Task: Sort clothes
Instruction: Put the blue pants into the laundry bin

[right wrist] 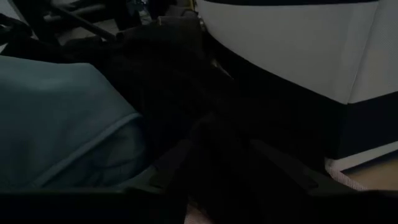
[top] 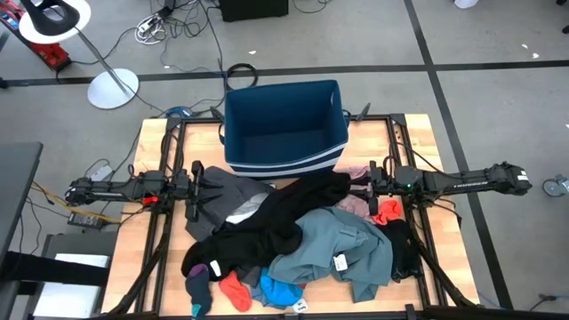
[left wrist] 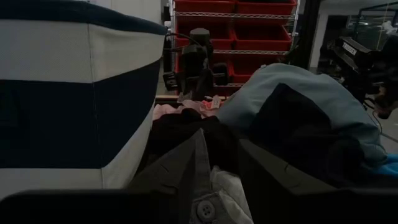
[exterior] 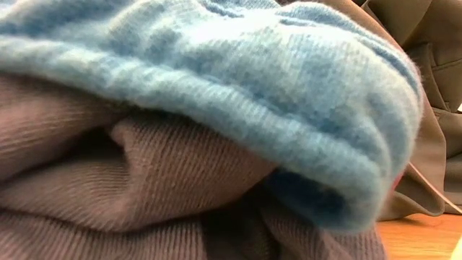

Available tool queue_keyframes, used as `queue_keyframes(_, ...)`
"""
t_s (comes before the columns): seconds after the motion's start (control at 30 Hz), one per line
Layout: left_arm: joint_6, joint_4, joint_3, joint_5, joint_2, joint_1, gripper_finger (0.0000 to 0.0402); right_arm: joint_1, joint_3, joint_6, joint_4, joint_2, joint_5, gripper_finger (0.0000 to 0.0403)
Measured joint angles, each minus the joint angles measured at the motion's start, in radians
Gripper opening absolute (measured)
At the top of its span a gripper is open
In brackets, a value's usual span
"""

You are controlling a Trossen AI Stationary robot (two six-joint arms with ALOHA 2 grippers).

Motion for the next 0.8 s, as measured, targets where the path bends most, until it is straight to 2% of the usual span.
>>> queue_keyframes(0.17, 0.0, 0.0, 0.0, 0.0, 0.0, 0.0, 0.0124, 0.0, 0.0, 0.0, 0.043, 0.0, 0.067, 0.016)
queue_keyframes(0.3, 0.0, 0.0, 0.0, 0.0, 0.0, 0.0, 0.0124, 0.0, 0.003, -0.015, 0.04, 0.0, 0.081, 0.016)
queue_keyframes(0.5, 0.0, 0.0, 0.0, 0.0, 0.0, 0.0, 0.0124, 0.014, 0.113, -0.045, -0.139, 0.025, 0.084, 0.0154)
queue_keyframes(0.8, 0.0, 0.0, 0.0, 0.0, 0.0, 0.0, 0.0124, 0.127, 0.363, -0.037, -0.399, 0.127, 0.102, 0.0146)
